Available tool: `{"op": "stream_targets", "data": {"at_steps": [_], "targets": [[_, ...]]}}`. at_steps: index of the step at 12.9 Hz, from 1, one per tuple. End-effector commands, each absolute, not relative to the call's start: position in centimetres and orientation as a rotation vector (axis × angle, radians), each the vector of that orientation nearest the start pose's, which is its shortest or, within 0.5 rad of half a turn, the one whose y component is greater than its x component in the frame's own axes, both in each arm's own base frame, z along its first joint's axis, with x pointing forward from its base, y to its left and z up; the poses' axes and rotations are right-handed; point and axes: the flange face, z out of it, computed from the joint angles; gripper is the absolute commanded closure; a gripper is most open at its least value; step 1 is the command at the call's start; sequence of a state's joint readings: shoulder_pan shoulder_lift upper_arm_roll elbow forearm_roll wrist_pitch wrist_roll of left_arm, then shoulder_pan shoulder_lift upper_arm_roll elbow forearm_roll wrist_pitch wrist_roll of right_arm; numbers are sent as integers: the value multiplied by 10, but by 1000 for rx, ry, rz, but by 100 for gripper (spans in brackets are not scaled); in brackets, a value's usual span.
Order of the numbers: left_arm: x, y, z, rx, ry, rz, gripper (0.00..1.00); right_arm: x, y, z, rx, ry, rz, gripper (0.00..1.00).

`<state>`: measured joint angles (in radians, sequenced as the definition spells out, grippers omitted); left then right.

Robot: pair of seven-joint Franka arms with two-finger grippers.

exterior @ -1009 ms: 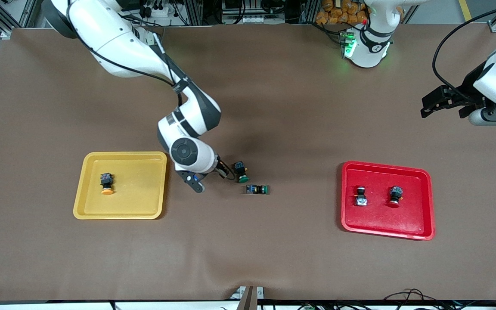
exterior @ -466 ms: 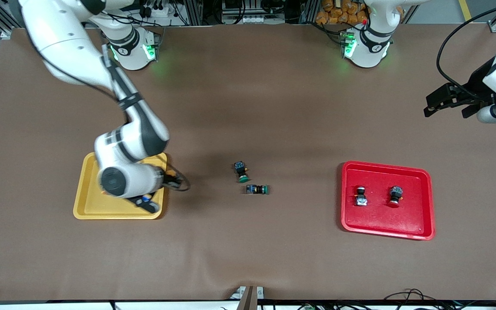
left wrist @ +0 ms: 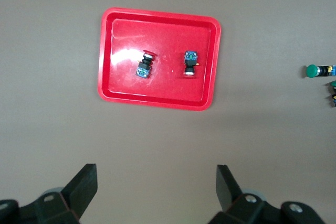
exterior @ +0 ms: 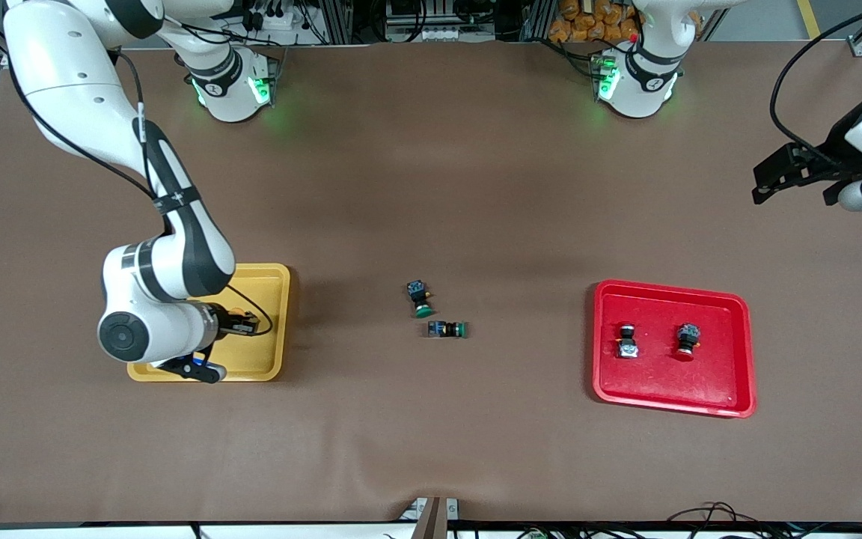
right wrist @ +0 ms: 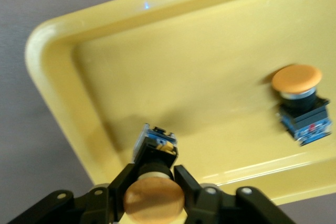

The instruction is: Place red and yellow buttons in trays

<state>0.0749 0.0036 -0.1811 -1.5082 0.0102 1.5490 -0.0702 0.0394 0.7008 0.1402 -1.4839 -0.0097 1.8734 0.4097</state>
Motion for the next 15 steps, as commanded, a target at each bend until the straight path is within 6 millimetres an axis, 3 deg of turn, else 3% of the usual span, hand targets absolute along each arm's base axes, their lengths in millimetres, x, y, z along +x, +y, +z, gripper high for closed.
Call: {"op": "stream_targets", "data": {"at_steps": [1,3,5,7,11,13,15], "targets": [[547,-48,659,-3112,95,-72,0,668,96,248,-3090,350,498,0],[548,-45,657,-3118,154,-68,0,670,98,253,-3077,361,483,0],[550,-29,654,-3125,121,-58,0,678,103,266,-3076,355,430,0],[546,-30,655,-3123,119,-58,0,692,102,289,-3075,338,344,0],[528,-34,659,-3131,115,-56,0,727,98,362,-3056,296,106,0],[527,-36,658,-3157,96,-58,0,732,99,402,-3049,286,60,0],[526,-38,658,-3180,81,-57,0,730,102,457,-3039,192,-19,0]]}}
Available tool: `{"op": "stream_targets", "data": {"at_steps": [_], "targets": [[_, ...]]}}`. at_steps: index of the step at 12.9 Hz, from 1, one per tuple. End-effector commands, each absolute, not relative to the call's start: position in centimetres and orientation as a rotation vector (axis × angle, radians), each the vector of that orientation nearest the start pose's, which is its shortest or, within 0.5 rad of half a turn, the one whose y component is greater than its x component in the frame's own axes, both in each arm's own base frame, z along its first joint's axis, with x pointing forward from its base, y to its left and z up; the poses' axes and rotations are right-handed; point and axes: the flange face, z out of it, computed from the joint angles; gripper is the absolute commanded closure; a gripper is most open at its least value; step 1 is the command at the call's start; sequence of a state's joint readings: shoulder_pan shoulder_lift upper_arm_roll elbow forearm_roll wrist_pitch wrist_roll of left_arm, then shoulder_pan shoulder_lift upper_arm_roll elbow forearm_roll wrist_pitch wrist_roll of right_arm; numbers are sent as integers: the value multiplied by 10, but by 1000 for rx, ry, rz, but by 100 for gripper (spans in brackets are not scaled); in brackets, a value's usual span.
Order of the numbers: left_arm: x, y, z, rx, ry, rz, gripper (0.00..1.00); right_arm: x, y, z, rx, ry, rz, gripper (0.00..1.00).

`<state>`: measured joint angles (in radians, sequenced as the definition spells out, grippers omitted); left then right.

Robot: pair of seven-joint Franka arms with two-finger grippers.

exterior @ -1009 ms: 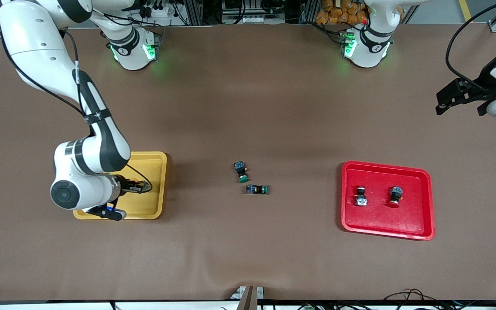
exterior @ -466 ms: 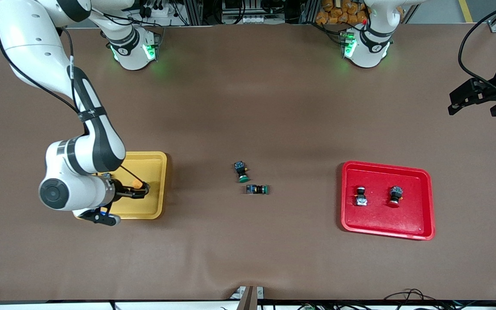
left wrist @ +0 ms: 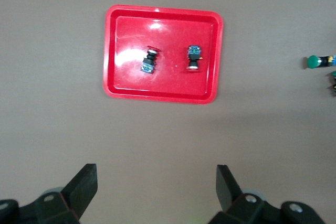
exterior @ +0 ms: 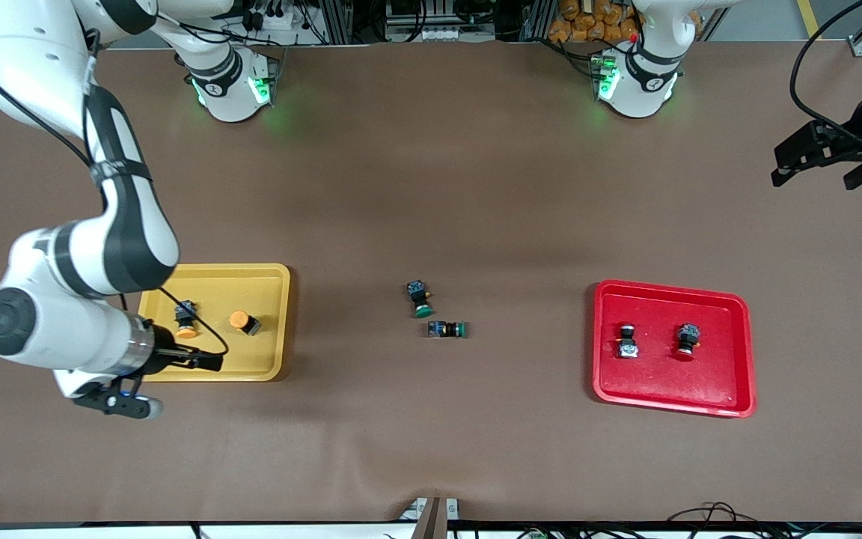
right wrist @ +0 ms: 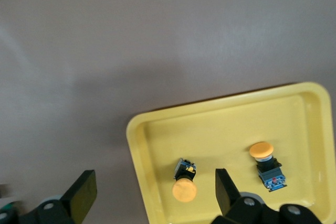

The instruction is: Place red and yellow buttons in trays

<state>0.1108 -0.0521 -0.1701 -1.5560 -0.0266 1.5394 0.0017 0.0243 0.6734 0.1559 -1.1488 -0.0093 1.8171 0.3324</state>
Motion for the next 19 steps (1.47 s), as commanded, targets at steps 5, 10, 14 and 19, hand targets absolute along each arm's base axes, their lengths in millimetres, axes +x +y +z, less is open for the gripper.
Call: {"op": "stream_targets", "data": {"at_steps": [5,10,14,19], "targets": [[542,-36,665,-3191,88,-93,0,652,99,608,-3068,105,-21,0],[542,-36,663,-3188,83,-80,0,563,88,670,-3123,104,-27,0],[542,-37,663,-3184,85,-80,0,515,77,662,-3161,-17,-2,0],[542,-36,661,-3182,85,-73,0,522,59,660,-3107,15,-15,0]]}}
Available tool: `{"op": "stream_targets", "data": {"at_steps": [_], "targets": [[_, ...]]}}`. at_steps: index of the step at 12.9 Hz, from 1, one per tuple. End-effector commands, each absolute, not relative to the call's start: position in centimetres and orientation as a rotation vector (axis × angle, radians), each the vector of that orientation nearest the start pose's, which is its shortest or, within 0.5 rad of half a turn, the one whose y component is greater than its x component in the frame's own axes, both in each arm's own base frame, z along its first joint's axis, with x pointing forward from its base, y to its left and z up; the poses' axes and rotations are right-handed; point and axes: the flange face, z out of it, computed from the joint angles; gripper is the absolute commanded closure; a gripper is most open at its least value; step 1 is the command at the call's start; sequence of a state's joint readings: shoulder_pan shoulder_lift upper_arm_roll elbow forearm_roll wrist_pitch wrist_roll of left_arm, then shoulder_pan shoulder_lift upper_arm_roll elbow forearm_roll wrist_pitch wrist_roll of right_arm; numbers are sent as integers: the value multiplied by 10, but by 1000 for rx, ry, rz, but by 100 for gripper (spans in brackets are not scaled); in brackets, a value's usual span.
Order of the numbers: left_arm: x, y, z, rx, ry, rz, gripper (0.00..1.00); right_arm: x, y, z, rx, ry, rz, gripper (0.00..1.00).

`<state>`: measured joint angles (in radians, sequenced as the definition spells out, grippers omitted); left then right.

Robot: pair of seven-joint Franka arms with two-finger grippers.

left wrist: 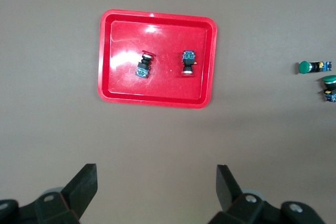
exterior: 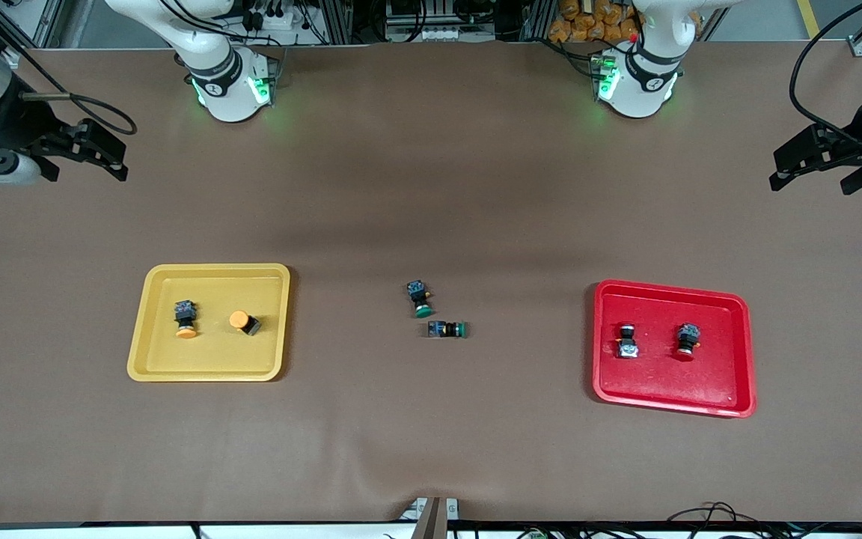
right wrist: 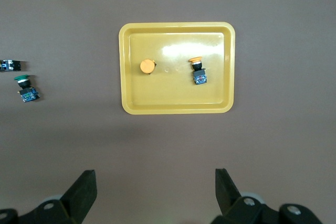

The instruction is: Place red and yellow buttons in trays

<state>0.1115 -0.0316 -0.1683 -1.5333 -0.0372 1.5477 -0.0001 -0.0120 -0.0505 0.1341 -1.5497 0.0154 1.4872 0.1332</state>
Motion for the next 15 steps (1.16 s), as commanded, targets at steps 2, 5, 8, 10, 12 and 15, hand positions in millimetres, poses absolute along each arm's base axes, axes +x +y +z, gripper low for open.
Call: {"op": "stream_targets", "data": {"at_steps": [2,5,8,10,12,15], "targets": [[542,-36,661,-3182,82,-73,0,528,56,667,-3105,19,-39,0],[542,-36,660,-3182,85,-68,0,529,46,667,-3105,-40,-44,0],[542,-36,660,-3182,85,-68,0,529,51,665,-3111,-54,-40,0],[542,-36,660,-3182,85,-68,0,529,51,665,-3111,-51,-42,0],[543,-37,661,-3177,89,-73,0,530,52,665,-3109,-54,-42,0],[543,-37,661,-3177,84,-71,0,530,52,663,-3110,-54,-37,0]]}}
